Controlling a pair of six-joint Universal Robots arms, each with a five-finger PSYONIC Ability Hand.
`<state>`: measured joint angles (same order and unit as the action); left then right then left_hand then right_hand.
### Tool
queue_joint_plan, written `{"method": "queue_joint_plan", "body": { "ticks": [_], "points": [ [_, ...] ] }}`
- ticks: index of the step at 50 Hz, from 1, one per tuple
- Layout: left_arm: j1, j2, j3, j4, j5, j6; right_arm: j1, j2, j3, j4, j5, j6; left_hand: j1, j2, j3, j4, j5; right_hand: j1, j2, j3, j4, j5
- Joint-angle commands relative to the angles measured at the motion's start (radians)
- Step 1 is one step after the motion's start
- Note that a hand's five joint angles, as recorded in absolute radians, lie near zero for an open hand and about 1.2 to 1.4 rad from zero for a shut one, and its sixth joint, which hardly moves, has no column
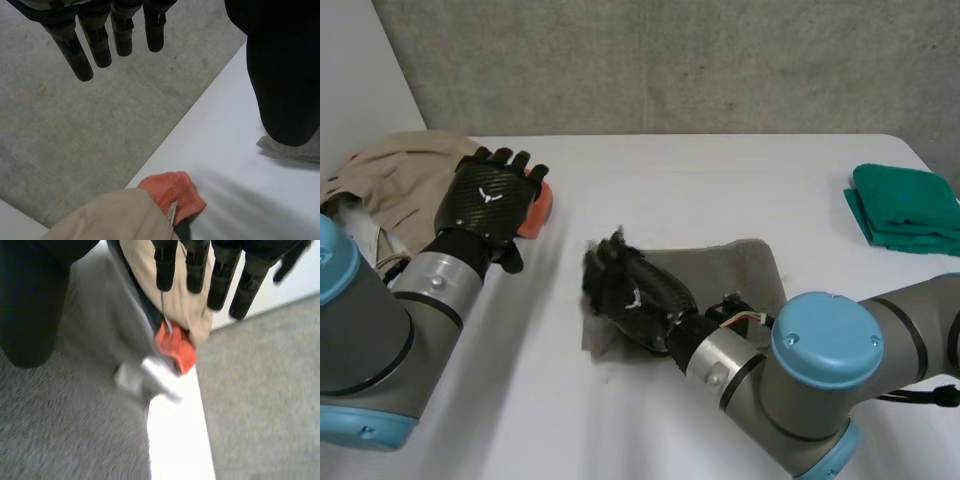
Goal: Fold the laundry.
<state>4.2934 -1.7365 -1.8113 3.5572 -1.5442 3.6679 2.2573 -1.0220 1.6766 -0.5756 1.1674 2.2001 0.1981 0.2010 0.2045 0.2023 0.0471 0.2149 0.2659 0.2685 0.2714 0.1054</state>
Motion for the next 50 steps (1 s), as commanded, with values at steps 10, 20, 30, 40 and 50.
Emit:
{"method": "queue_joint_plan", "body": {
  "ticks": [10,20,30,40,50],
  "points": [
    [-0.224,-0.138,0.151,0.003,-0.007,0.003,-0.315,-0.241,0.136,0.367,0.069,0.481,-0.024,-0.026,-0.030,-0.028,-0.047,-0.040,-0.091,-0.094,-0.097,-0.105],
    [-0.308,-0.273,0.233,-0.001,-0.014,0.004,-0.449,-0.129,0.166,0.376,0.084,0.296,-0.024,-0.026,-0.030,-0.028,-0.047,0.861,0.810,0.808,0.805,0.796],
    [-0.224,-0.166,0.135,-0.032,-0.028,0.000,-0.443,-0.162,0.101,0.321,0.190,0.256,-0.024,-0.026,-0.030,-0.028,-0.047,1.181,1.130,1.128,1.125,1.116],
    [-0.055,-0.006,0.018,-0.077,-0.046,-0.014,-0.084,-0.164,-0.067,0.251,0.241,0.175,-0.023,-0.026,-0.029,-0.027,-0.046,1.181,1.130,1.128,1.125,1.116],
    [-0.015,0.046,-0.003,-0.106,-0.060,-0.193,0.111,-0.007,-0.072,0.214,-0.038,0.061,-0.014,-0.017,-0.020,-0.018,-0.038,1.142,1.091,1.088,1.085,1.077]
  ]
}}
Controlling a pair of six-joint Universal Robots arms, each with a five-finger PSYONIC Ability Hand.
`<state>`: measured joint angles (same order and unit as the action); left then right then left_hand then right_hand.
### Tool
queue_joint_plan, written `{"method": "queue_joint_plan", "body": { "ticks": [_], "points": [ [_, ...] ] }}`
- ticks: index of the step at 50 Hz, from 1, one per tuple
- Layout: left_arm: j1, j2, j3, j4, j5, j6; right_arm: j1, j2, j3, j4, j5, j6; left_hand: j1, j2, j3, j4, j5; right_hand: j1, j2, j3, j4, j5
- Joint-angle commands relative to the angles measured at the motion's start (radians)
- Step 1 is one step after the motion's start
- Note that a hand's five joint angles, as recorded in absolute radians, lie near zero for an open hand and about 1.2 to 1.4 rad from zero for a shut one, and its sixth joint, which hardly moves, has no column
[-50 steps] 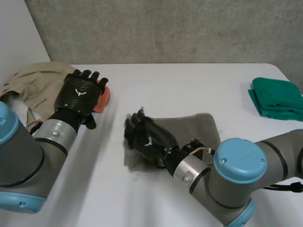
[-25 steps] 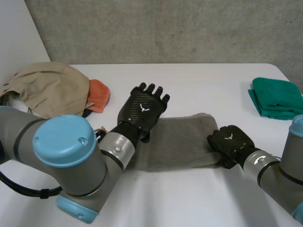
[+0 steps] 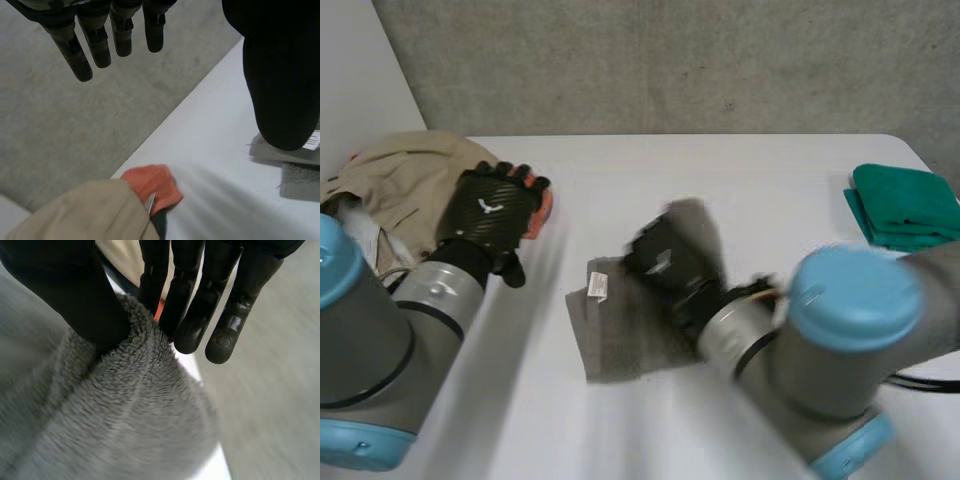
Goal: Fold the laundry.
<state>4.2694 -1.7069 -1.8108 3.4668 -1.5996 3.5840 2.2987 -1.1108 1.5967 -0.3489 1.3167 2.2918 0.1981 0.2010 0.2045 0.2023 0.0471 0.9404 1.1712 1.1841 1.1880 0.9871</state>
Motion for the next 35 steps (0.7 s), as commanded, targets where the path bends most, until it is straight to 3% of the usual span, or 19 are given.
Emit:
{"method": "queue_joint_plan", "body": {
  "ticks": [1,2,3,6,11,16,21,26,29,35],
  "points": [
    [0.007,0.016,-0.002,-0.015,-0.005,-0.116,0.070,0.077,0.008,-0.018,-0.197,-0.017,-0.014,-0.017,-0.020,-0.018,-0.038,0.084,-0.146,-0.159,-0.163,-0.137],
    [0.007,0.015,-0.001,-0.014,-0.003,-0.120,0.070,0.075,0.000,-0.012,-0.198,-0.005,-0.011,-0.014,-0.017,-0.015,-0.035,-0.192,-0.423,-0.436,-0.440,-0.413],
    [0.007,0.013,0.004,-0.014,-0.003,-0.123,0.070,0.066,-0.010,-0.004,-0.185,0.042,-0.011,-0.014,-0.017,-0.015,-0.035,-0.766,-0.997,-1.010,-1.013,-0.987],
    [0.003,0.003,0.024,-0.012,-0.003,-0.123,0.055,0.049,-0.018,-0.001,-0.133,0.150,-0.008,-0.011,-0.014,-0.012,-0.032,-0.766,-0.997,-1.010,-1.013,-0.987],
    [-0.071,-0.045,0.092,-0.012,-0.005,-0.128,-0.062,-0.059,-0.024,0.025,-0.018,0.498,0.009,0.007,0.003,0.005,-0.014,-0.766,-0.997,-1.010,-1.013,-0.987],
    [-0.161,-0.092,0.160,-0.014,-0.008,-0.129,-0.146,-0.147,-0.059,0.154,-0.011,0.705,0.036,0.033,0.030,0.032,0.012,-0.766,-0.997,-1.010,-1.013,-0.987],
    [-0.224,-0.157,0.226,-0.041,-0.051,-0.151,-0.211,-0.074,-0.150,0.336,0.019,0.742,0.086,0.083,0.079,0.082,0.062,-0.766,-0.997,-1.010,-1.013,-0.987],
    [-0.298,-0.275,0.306,-0.123,-0.160,-0.182,-0.208,0.008,-0.231,0.416,0.032,0.736,0.065,0.063,0.059,0.061,0.042,-0.766,-0.997,-1.010,-1.013,-0.987],
    [-0.304,-0.341,0.323,-0.158,-0.216,-0.180,-0.208,0.058,-0.280,0.433,0.023,0.746,0.033,0.030,0.027,0.029,0.010,-0.766,-0.997,-1.010,-1.013,-0.987],
    [-0.301,-0.392,0.317,-0.184,-0.237,-0.166,-0.208,0.135,-0.345,0.478,-0.024,0.736,0.015,0.012,0.009,0.011,-0.008,-0.766,-0.997,-1.010,-1.013,-0.987]
  ]
}}
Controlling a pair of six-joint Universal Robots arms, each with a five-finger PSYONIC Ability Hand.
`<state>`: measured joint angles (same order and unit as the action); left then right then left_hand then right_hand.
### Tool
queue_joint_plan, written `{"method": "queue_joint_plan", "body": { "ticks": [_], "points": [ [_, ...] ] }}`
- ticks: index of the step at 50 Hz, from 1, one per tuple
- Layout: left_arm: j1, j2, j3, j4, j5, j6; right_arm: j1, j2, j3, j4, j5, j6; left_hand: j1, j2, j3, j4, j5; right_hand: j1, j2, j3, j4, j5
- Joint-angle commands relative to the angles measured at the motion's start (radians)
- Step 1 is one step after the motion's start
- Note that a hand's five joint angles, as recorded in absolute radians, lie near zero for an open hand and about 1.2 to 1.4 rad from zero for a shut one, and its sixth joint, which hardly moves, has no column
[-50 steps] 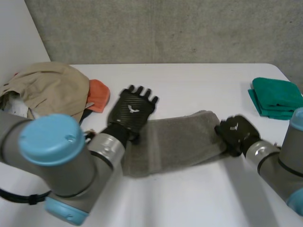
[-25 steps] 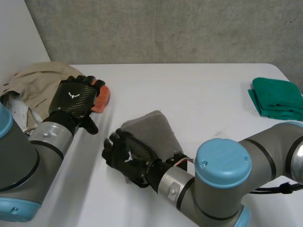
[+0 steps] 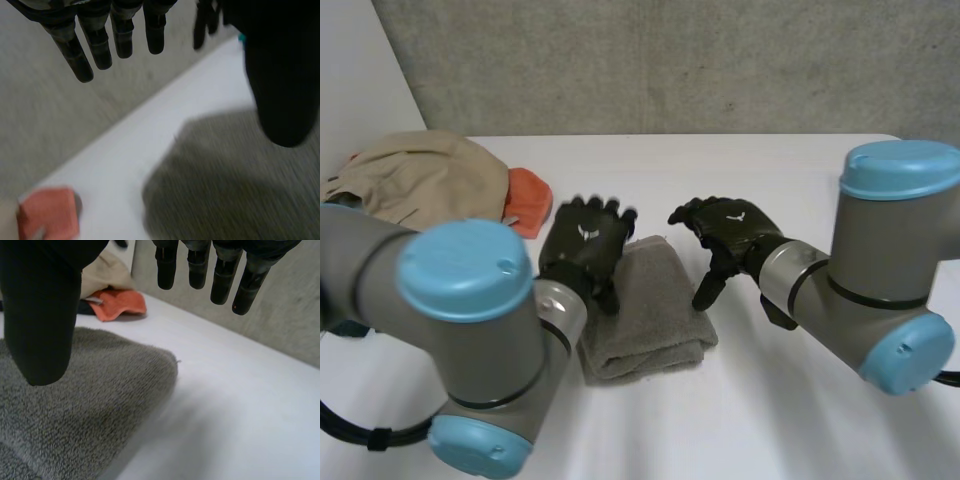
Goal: Fold the laundry.
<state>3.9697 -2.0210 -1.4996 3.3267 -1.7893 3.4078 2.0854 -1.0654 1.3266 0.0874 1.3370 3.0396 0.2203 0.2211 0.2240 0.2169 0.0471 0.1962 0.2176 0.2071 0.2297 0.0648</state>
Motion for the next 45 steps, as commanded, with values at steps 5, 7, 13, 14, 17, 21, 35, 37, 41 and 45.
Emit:
{"method": "queue_joint_plan", "body": {
  "ticks": [5,7,13,14,17,21,35,37,41,45],
  "points": [
    [0.012,-0.143,0.004,-0.068,-0.045,0.037,0.007,0.191,-0.121,0.071,-0.047,-0.039,-0.001,-0.002,-0.005,0.002,-0.002,-0.022,-0.043,-0.033,-0.055,-0.065],
    [0.022,-0.163,0.004,-0.072,-0.044,0.050,0.007,0.214,-0.127,0.071,-0.044,-0.067,-0.001,-0.002,-0.005,0.002,-0.002,-0.022,-0.043,-0.033,-0.055,-0.065],
    [0.065,-0.176,0.010,-0.059,-0.038,0.080,0.018,0.236,-0.141,0.072,0.005,-0.229,-0.007,-0.008,-0.010,-0.003,-0.008,-0.022,-0.043,-0.033,-0.055,-0.065],
    [0.065,-0.171,0.013,-0.059,-0.036,0.079,0.024,0.232,-0.141,0.072,0.011,-0.242,-0.010,-0.010,-0.013,-0.006,-0.011,-0.022,-0.043,-0.033,-0.055,-0.065],
    [0.062,-0.108,0.027,-0.058,-0.025,0.080,0.048,0.190,-0.138,0.064,0.031,-0.259,-0.013,-0.013,-0.016,-0.009,-0.014,-0.022,-0.043,-0.033,-0.055,-0.065],
    [0.059,0.008,0.032,-0.055,0.042,0.079,0.050,0.082,-0.093,0.028,0.031,-0.236,-0.033,-0.034,-0.037,-0.030,-0.035,-0.022,-0.043,-0.033,-0.055,-0.065],
    [0.167,0.234,0.024,-0.081,0.592,0.065,0.134,-0.114,0.351,-0.294,0.027,-0.281,-0.027,-0.028,-0.031,-0.024,-0.029,-0.022,-0.043,-0.033,-0.055,-0.065],
    [0.174,0.240,0.022,-0.105,0.649,0.062,0.156,-0.094,0.379,-0.345,0.027,-0.301,-0.030,-0.031,-0.034,-0.027,-0.032,-0.022,-0.043,-0.033,-0.055,-0.065],
    [0.178,0.246,0.022,-0.159,0.703,0.065,0.185,-0.015,0.401,-0.454,0.042,-0.341,-0.030,-0.031,-0.034,-0.027,-0.032,-0.022,-0.043,-0.033,-0.055,-0.065],
    [0.177,0.245,0.021,-0.170,0.703,0.071,0.199,0.067,0.384,-0.512,0.045,-0.387,-0.030,-0.031,-0.034,-0.027,-0.032,-0.022,-0.043,-0.033,-0.055,-0.065]
  ]
}}
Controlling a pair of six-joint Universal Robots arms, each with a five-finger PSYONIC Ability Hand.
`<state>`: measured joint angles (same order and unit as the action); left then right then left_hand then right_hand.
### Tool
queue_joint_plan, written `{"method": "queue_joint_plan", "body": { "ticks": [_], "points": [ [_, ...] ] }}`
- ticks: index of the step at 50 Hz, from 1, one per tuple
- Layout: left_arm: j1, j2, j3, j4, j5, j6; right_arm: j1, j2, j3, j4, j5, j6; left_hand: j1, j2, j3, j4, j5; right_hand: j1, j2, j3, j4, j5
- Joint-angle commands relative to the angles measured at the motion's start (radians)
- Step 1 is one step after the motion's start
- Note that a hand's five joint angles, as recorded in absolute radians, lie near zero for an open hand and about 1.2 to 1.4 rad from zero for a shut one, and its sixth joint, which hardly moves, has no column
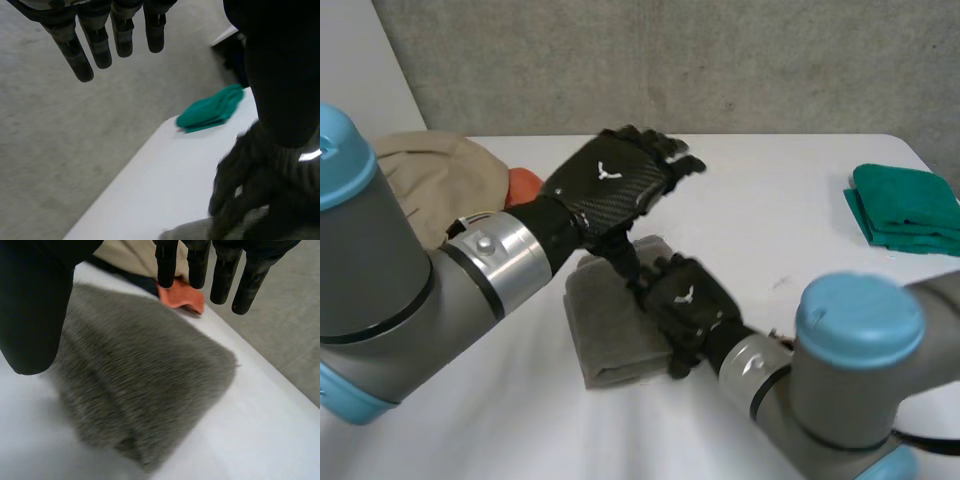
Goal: Fold the laundry.
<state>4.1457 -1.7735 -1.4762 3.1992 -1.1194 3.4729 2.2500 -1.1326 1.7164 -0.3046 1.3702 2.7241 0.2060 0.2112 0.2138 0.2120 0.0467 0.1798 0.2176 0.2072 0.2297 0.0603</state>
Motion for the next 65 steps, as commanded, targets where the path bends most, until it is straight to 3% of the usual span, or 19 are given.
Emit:
{"method": "queue_joint_plan", "body": {
  "ticks": [1,5,15,28,32,34,38,45,54,59,65],
  "points": [
    [0.001,-0.003,-0.003,-0.042,0.033,0.006,0.034,0.148,-0.015,-0.126,0.013,-0.082,-0.013,-0.018,-0.021,-0.019,-0.028,-0.005,-0.043,-0.033,-0.055,-0.060],
    [0.001,-0.004,-0.004,-0.044,0.033,0.006,0.036,0.195,-0.067,-0.142,0.032,-0.127,-0.016,-0.021,-0.024,-0.022,-0.031,0.016,-0.022,-0.011,-0.034,-0.039],
    [0.001,-0.004,-0.006,-0.044,0.033,0.005,0.034,0.238,-0.146,-0.142,0.043,-0.135,-0.013,-0.018,-0.021,-0.019,-0.028,0.422,0.384,0.394,0.372,0.367],
    [0.001,-0.001,-0.006,-0.045,0.033,0.003,0.034,0.275,-0.256,-0.130,0.038,-0.122,-0.010,-0.015,-0.018,-0.016,-0.025,0.645,0.607,0.617,0.595,0.590],
    [0.001,0.000,-0.007,-0.048,0.033,0.005,0.034,0.310,-0.302,-0.126,0.040,-0.122,-0.010,-0.015,-0.018,-0.016,-0.025,0.914,0.877,0.887,0.864,0.859],
    [0.002,0.005,-0.007,-0.048,0.033,0.003,0.034,0.330,-0.330,-0.116,0.032,-0.122,-0.013,-0.018,-0.021,-0.019,-0.028,1.196,1.158,1.169,1.146,1.141],
    [0.002,0.008,-0.006,-0.047,0.033,0.005,0.019,0.336,-0.370,-0.090,0.018,-0.119,-0.010,-0.015,-0.018,-0.016,-0.025,1.216,1.179,1.189,1.167,1.161],
    [0.011,0.026,-0.004,-0.042,0.033,0.002,-0.133,0.248,-0.342,-0.042,0.021,-0.127,-0.010,-0.015,-0.018,-0.016,-0.025,1.216,1.179,1.189,1.167,1.161],
    [0.051,0.029,-0.006,-0.042,0.021,-0.005,-0.343,0.208,-0.365,-0.042,-0.043,-0.147,-0.010,-0.015,-0.018,-0.016,-0.025,1.216,1.179,1.189,1.167,1.161],
    [0.053,0.028,-0.006,-0.042,0.021,-0.005,-0.447,0.209,-0.515,-0.080,-0.163,-0.127,-0.007,-0.012,-0.015,-0.013,-0.022,1.216,1.179,1.189,1.167,1.161],
    [0.053,0.028,-0.006,-0.041,0.021,-0.005,-0.544,0.226,-0.708,-0.152,-0.190,-0.031,-0.007,-0.012,-0.015,-0.013,-0.022,1.216,1.179,1.189,1.167,1.161]
  ]
}}
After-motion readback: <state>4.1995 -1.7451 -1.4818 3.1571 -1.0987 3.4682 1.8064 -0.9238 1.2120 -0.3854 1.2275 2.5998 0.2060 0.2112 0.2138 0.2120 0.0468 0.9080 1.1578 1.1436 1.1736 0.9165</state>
